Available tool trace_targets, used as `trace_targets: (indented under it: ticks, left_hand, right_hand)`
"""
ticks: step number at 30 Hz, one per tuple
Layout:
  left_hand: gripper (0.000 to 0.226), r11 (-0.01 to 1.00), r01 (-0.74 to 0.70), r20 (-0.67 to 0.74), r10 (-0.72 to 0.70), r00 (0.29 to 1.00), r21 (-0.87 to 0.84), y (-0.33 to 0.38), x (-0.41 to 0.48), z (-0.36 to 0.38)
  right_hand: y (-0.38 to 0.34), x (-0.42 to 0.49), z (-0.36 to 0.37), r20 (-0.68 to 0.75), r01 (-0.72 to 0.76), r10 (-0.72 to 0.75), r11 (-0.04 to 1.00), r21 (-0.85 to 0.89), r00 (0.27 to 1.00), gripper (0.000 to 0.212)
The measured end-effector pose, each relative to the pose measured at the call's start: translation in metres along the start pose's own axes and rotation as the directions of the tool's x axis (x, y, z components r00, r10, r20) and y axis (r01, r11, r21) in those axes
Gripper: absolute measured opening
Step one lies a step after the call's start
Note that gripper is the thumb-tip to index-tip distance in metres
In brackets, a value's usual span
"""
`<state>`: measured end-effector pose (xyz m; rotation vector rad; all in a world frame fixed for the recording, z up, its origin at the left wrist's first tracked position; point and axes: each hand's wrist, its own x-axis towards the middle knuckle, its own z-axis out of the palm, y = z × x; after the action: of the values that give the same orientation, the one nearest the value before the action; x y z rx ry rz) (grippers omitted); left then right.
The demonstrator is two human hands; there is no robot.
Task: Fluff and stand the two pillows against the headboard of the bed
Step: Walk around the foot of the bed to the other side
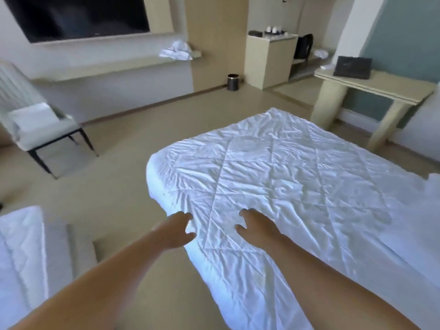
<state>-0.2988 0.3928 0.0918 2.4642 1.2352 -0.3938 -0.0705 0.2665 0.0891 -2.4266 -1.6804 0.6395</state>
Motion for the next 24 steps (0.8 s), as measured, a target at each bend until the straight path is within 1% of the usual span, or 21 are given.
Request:
trace_targets:
  ticks: [2,5,9,13,17,22,24]
  left_hand:
    - [0.068,0.997,0.071,0.001,-0.071,0.997,-0.032,-0.053,0.002,-0.008]
    - [0.066,0.990,0.135,-0.026,-0.136,0.990,-0.039,-0.118,0.010,-0.032]
    - [0.067,0.980,0.185,-0.047,-0.189,0.981,-0.075,-0.192,0.030,-0.059]
    - [0.071,0.962,0.238,-0.056,-0.247,0.967,-0.132,-0.256,0.064,-0.084]
    - [0.066,0.949,0.275,-0.040,-0.284,0.958,-0.154,-0.317,0.123,-0.113]
    - [0.063,0.932,0.319,-0.044,-0.330,0.943,-0.172,-0.394,0.224,-0.159]
    - [0.064,0.922,0.339,-0.015,-0.348,0.937,-0.189,-0.416,0.263,-0.178]
  right_hand:
    - [-0.046,0.035,0.007,0.023,0.073,-0.071,0.996,-0.052,0.997,0.047]
    - [-0.107,0.088,0.017,0.065,0.147,-0.141,0.983,-0.113,0.988,0.042]
    - [-0.176,0.157,0.024,0.106,0.190,-0.177,0.972,-0.137,0.978,0.042]
    - [-0.227,0.226,0.023,0.172,0.233,-0.206,0.960,-0.154,0.963,0.045]
    - [-0.266,0.318,0.019,0.197,0.257,-0.224,0.953,-0.160,0.954,0.047]
    - [-0.306,0.462,0.014,0.223,0.279,-0.242,0.947,-0.156,0.944,0.047]
    - [-0.322,0.515,0.007,0.243,0.285,-0.246,0.948,-0.140,0.938,0.048]
